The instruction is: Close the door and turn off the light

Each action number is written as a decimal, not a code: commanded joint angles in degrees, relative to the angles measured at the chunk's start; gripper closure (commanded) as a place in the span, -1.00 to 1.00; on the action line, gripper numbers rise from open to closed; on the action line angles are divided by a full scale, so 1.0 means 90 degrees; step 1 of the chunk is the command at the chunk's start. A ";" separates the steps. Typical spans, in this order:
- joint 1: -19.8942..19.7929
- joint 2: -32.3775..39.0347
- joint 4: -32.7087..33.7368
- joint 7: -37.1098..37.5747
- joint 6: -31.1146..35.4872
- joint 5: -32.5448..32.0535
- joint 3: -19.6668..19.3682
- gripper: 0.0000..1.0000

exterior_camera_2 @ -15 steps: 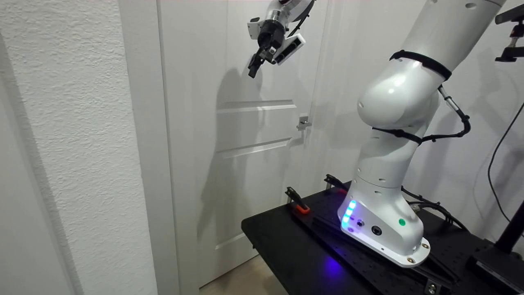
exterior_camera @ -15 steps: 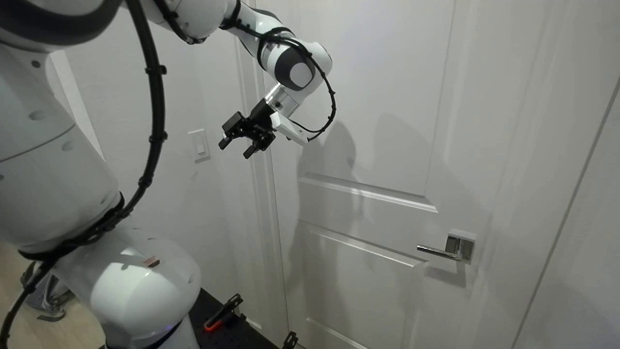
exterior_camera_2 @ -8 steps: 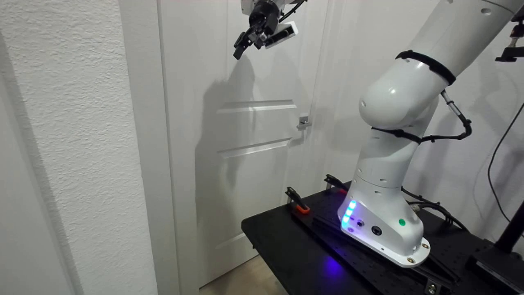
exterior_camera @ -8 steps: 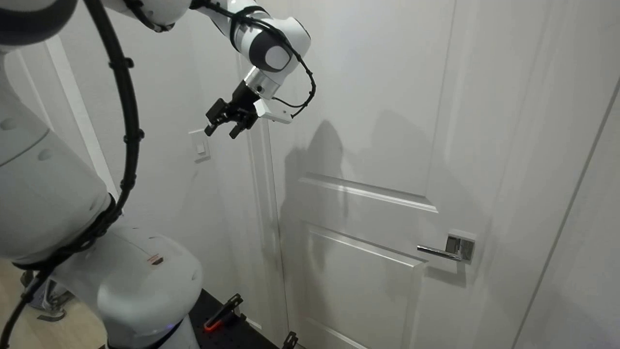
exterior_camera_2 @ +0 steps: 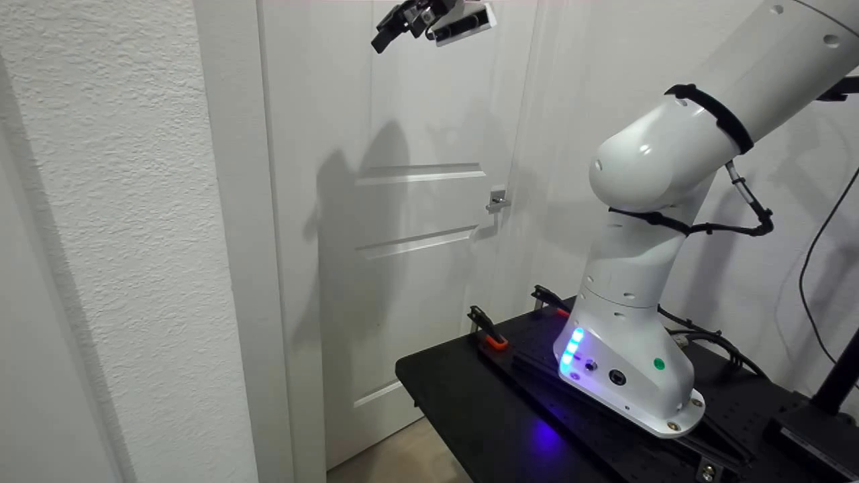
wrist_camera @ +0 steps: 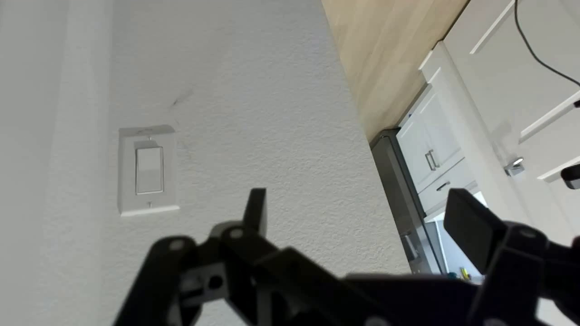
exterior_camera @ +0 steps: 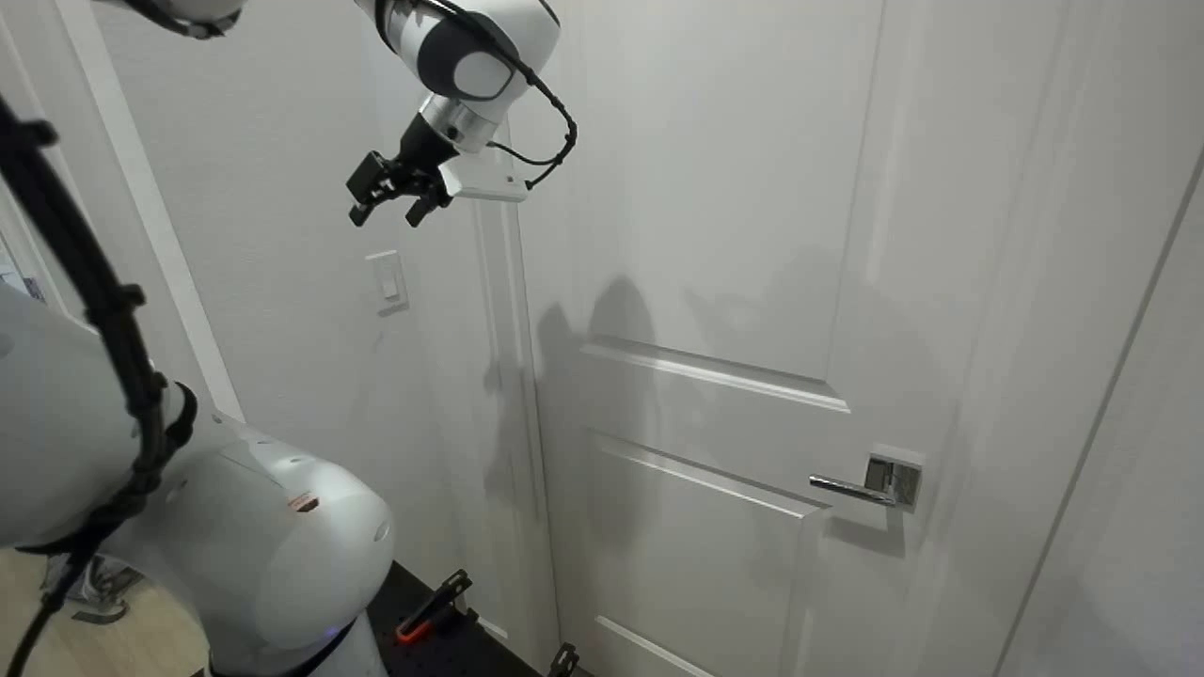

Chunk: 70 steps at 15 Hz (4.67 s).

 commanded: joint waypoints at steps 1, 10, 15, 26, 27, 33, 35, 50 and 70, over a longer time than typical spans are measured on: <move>0.0059 -0.0411 -0.0313 0.0439 0.0833 0.0402 0.0371 -1.00; 0.0640 0.0162 -0.0339 0.1169 0.2628 0.0565 0.0942 -0.47; 0.0876 0.0308 -0.0413 0.1114 0.3003 0.0898 0.0947 0.28; 0.1258 0.0986 -0.0474 0.1032 0.4370 0.0996 0.1418 1.00; 0.1304 0.1080 -0.0470 0.1021 0.4524 0.0999 0.1451 1.00; 0.1591 0.1638 -0.0488 0.0922 0.5772 0.1048 0.1657 1.00; 0.1693 0.1772 -0.0496 0.0874 0.6172 0.1097 0.1686 1.00; 0.2363 0.2591 -0.0340 0.0102 0.8113 0.2005 0.1751 1.00; 0.2700 0.4131 0.0855 -0.1870 0.9145 0.3692 0.1794 1.00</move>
